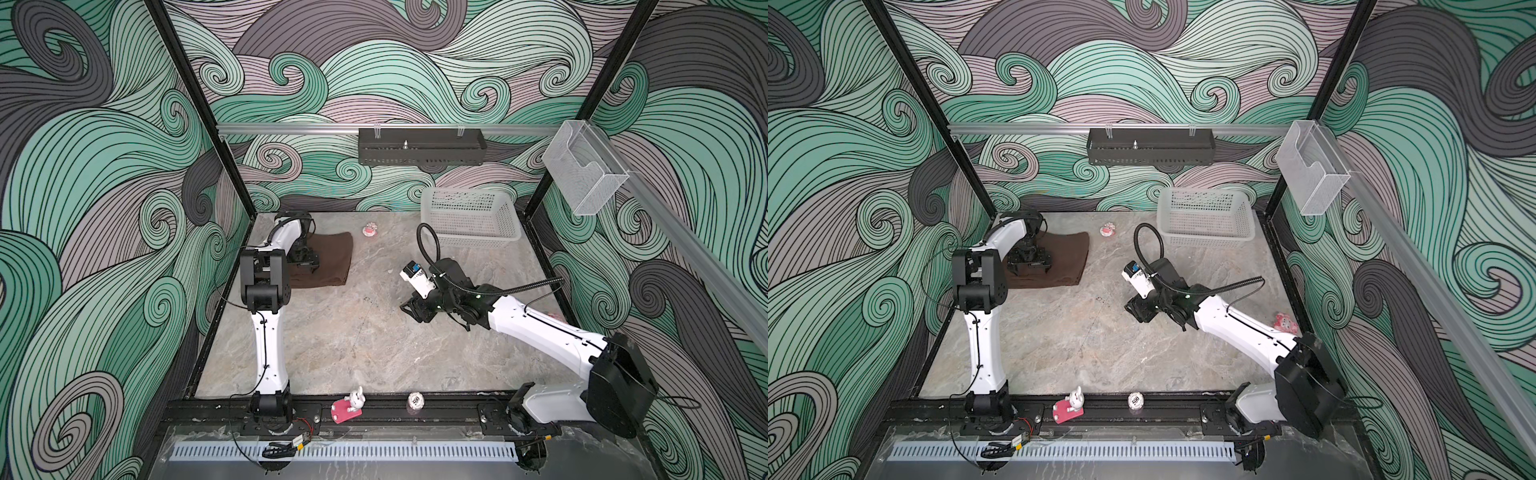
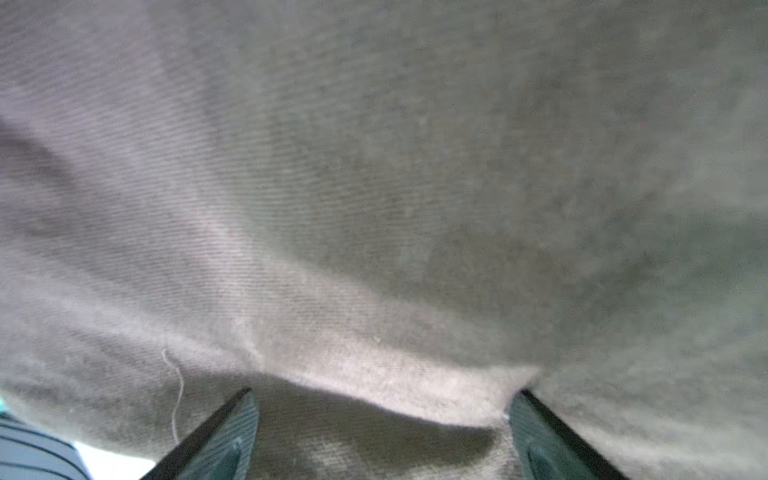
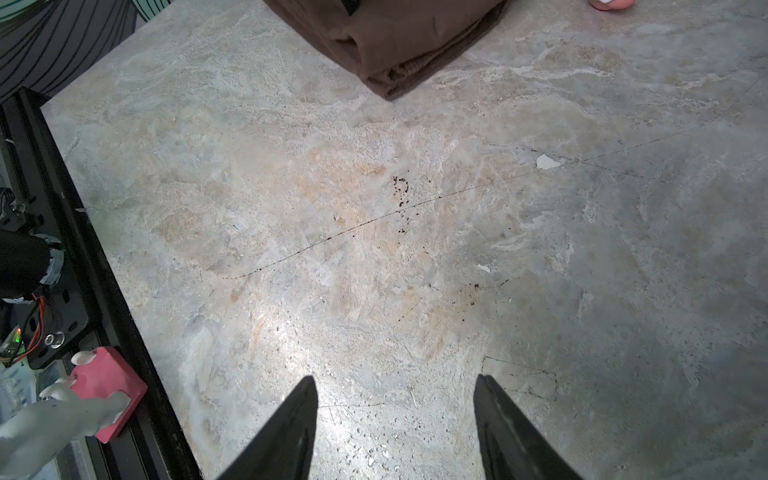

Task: Fold and stack the trousers
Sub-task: 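Grasp the folded trousers with the left gripper while the right gripper withdraws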

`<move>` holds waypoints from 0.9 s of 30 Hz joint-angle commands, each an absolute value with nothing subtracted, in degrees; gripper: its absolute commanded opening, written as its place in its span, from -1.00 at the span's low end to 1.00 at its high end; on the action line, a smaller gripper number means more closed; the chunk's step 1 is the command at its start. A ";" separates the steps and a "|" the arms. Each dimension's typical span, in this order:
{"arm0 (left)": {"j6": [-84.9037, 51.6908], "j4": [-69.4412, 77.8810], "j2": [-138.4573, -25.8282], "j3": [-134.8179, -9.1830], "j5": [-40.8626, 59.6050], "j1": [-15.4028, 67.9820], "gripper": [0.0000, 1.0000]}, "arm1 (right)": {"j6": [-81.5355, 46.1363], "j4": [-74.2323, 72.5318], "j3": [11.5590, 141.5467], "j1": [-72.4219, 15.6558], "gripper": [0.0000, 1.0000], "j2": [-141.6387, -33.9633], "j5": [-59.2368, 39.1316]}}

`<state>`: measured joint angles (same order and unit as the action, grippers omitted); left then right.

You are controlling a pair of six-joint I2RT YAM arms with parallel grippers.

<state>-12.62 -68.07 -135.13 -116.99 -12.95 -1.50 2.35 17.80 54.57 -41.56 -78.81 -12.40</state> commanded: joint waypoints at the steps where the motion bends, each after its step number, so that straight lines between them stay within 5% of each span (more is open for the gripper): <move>1: -9.41 -71.69 -141.85 -125.31 -17.70 -3.05 0.89 | 1.42 20.18 56.14 -41.50 0.22 -79.23 -11.71; 5: -9.05 -72.34 -147.93 -134.94 -16.15 -4.32 0.89 | 1.32 22.72 58.28 -41.40 0.21 -80.74 -11.74; 27: -11.96 -56.56 -152.44 -142.52 -3.62 -9.82 0.94 | -2.78 27.77 71.36 -39.59 0.17 -90.23 -11.47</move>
<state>-11.42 -58.61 -150.39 -142.17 -6.04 -8.32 -1.43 27.16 69.91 -39.66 -89.54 -11.99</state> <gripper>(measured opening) 0.967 0.586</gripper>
